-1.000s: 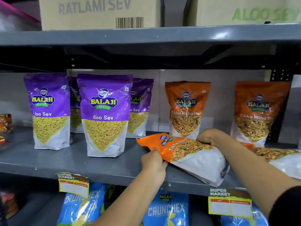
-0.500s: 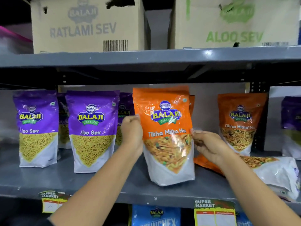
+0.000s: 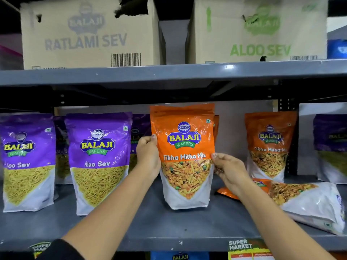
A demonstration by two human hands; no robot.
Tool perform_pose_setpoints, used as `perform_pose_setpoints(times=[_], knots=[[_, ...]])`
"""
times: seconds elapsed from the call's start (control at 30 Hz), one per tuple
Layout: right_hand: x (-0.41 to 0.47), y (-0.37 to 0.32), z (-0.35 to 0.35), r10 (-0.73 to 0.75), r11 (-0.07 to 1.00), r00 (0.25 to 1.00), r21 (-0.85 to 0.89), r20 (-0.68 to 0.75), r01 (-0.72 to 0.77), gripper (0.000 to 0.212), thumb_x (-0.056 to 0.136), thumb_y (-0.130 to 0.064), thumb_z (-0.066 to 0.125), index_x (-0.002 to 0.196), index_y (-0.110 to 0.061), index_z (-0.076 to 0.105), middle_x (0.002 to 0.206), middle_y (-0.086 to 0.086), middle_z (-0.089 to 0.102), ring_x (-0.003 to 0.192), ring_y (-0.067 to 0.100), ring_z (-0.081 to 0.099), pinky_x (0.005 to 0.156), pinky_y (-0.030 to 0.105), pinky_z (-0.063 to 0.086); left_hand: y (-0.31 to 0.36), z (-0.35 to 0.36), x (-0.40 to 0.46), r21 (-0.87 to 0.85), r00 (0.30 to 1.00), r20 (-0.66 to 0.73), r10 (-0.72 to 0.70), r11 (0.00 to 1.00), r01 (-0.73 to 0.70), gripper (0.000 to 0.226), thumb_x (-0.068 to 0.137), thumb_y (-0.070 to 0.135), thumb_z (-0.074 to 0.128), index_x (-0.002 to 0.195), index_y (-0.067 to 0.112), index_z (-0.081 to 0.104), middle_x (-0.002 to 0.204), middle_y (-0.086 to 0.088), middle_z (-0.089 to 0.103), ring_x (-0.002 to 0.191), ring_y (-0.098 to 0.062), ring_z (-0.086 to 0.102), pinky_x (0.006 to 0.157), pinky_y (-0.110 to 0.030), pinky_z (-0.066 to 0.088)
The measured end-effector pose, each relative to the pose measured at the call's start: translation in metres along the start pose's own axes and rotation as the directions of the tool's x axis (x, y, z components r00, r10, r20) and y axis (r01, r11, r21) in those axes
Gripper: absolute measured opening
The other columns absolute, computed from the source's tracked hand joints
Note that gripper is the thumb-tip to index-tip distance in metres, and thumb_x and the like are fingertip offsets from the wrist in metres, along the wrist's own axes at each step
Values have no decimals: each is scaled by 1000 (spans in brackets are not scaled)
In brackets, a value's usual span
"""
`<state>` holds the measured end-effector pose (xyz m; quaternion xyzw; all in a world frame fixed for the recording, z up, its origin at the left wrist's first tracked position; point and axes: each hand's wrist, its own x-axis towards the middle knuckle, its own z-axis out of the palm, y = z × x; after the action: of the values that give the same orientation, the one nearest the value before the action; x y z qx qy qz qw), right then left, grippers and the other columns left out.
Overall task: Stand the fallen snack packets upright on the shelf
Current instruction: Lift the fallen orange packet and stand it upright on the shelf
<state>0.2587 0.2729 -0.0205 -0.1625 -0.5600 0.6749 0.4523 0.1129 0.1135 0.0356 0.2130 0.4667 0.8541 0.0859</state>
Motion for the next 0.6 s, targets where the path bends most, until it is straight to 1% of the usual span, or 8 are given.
perform_pose_setpoints(times=[0.07, 0.17, 0.3, 0.37, 0.43, 0.47, 0.53, 0.6], knots=[[2, 2, -1, -4, 1000, 1000, -11, -13, 4, 23, 89, -12, 66, 103, 6, 71, 103, 21, 73, 90, 26, 65, 76, 32, 55, 0, 0, 4, 37, 1000, 24, 5, 999, -6, 18, 102, 26, 49, 87, 20, 56, 93, -5, 70, 81, -20, 69, 69, -35, 57], [1, 11, -2, 26, 998, 1000, -50, -17, -27, 23, 90, -16, 67, 103, 3, 71, 102, 17, 75, 89, 24, 68, 71, 30, 57, -4, -5, 8, 105, 996, 79, -31, 994, 23, 16, 101, 26, 51, 89, 19, 58, 100, -7, 72, 87, -22, 70, 80, -41, 58], [-5, 18, -4, 71, 996, 997, -62, 9, -71, 18, 92, -22, 65, 99, -7, 71, 99, 9, 77, 89, 20, 72, 65, 26, 54, -16, -17, 11, 116, 991, 125, -46, 993, 32, 17, 101, 28, 53, 92, 17, 62, 108, -12, 74, 87, -21, 71, 78, -38, 58], [-6, 14, -4, 78, 993, 997, -94, 15, -76, 16, 91, -22, 65, 98, -8, 71, 96, 7, 77, 86, 17, 72, 61, 24, 55, -18, -16, 7, 137, 995, 104, -11, 990, -3, 16, 101, 27, 53, 103, 15, 63, 114, -13, 74, 89, -21, 71, 78, -37, 58], [-7, 7, -9, 101, 986, 995, -132, 21, -98, 11, 91, -20, 66, 94, -11, 71, 95, 6, 76, 83, 16, 71, 61, 26, 56, -20, -10, -6, 180, 995, 68, 79, 980, -91, 27, 101, 24, 52, 125, 13, 56, 119, -8, 69, 87, -11, 68, 72, -27, 56], [-6, 1, -15, 119, 982, 993, -147, 18, -115, 8, 91, -19, 66, 94, -12, 70, 96, 6, 74, 85, 17, 70, 65, 28, 55, -21, -7, -16, 205, 987, 32, 159, 965, -162, 35, 101, 22, 53, 134, 14, 50, 122, -4, 64, 89, -5, 64, 71, -21, 54], [-3, -15, -34, 150, 974, 989, -174, 4, -147, 12, 92, -19, 64, 102, -12, 66, 104, 7, 72, 93, 19, 68, 76, 33, 53, -26, 1, -41, 243, 927, -34, 374, 903, -355, 41, 98, 16, 55, 139, 18, 44, 135, -4, 54, 103, -2, 56, 83, -15, 49], [2, -36, -60, 153, 957, 987, -244, -40, -159, 15, 94, -17, 61, 107, -11, 67, 111, 8, 71, 101, 22, 67, 83, 37, 52, -33, 11, -71, 194, 838, -10, 545, 823, -534, 41, 96, 9, 55, 132, 24, 43, 143, -4, 48, 121, -5, 51, 98, -15, 44]])
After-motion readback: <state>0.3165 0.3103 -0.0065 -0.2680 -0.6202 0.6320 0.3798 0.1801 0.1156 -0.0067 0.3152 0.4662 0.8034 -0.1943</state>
